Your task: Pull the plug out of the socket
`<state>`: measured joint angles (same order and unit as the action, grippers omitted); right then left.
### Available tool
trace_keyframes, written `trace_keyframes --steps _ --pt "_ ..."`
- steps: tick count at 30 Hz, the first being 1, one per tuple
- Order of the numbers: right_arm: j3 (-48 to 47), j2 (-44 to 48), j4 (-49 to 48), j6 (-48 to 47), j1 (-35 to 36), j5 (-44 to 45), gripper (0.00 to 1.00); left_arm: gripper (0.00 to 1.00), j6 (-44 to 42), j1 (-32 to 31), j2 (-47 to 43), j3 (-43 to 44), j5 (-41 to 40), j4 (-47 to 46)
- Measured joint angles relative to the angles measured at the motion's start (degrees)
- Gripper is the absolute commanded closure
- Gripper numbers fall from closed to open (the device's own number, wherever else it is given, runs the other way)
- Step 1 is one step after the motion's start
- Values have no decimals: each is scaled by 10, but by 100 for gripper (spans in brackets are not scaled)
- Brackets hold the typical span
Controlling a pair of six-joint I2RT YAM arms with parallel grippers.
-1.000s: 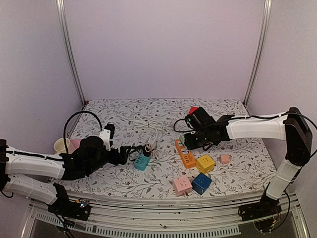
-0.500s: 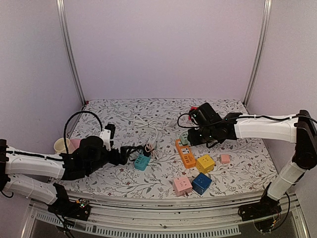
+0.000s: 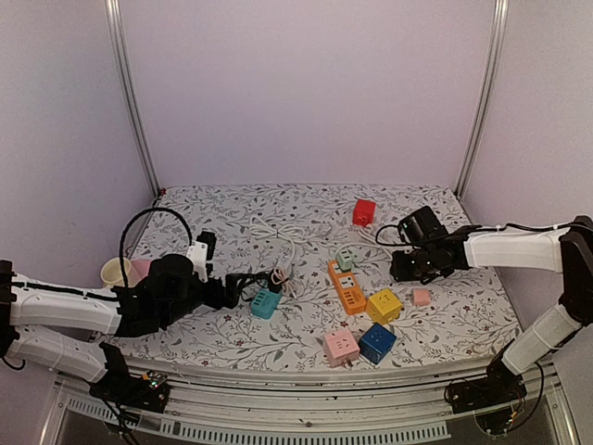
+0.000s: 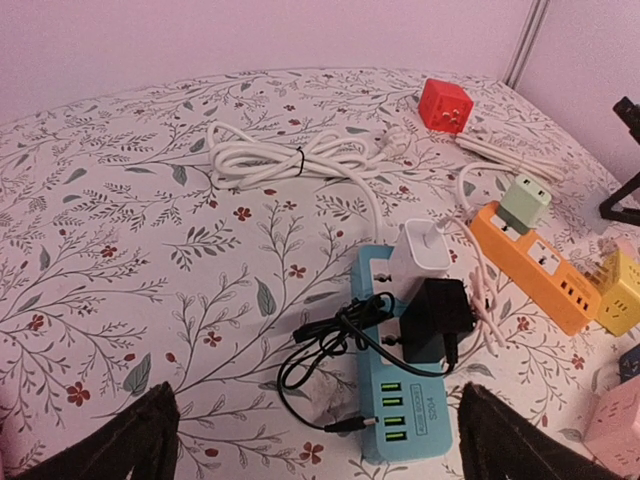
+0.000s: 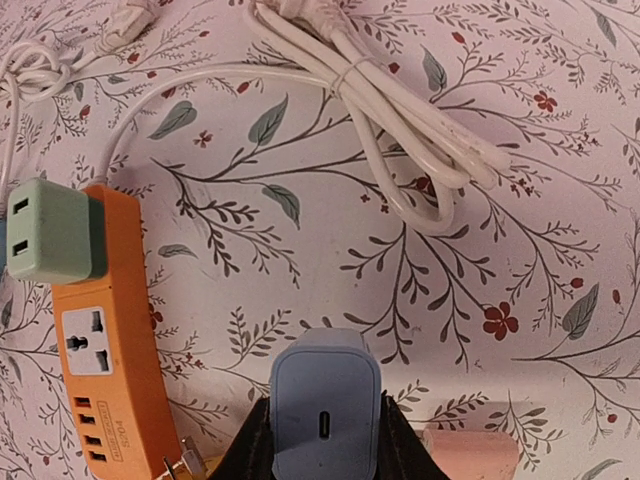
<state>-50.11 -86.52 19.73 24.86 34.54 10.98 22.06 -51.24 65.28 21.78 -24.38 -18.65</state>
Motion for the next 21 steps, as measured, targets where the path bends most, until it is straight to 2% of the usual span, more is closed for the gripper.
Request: trace_keyframes --steps 2,11,21 --pt "18 0 -10 1 -13 -16 82 3 0 0 0 0 2 0" --pt "40 0 -43 9 -32 -44 55 3 0 0 0 0 5 0" --pt "40 20 -43 9 -32 -35 46 3 0 0 0 0 6 0"
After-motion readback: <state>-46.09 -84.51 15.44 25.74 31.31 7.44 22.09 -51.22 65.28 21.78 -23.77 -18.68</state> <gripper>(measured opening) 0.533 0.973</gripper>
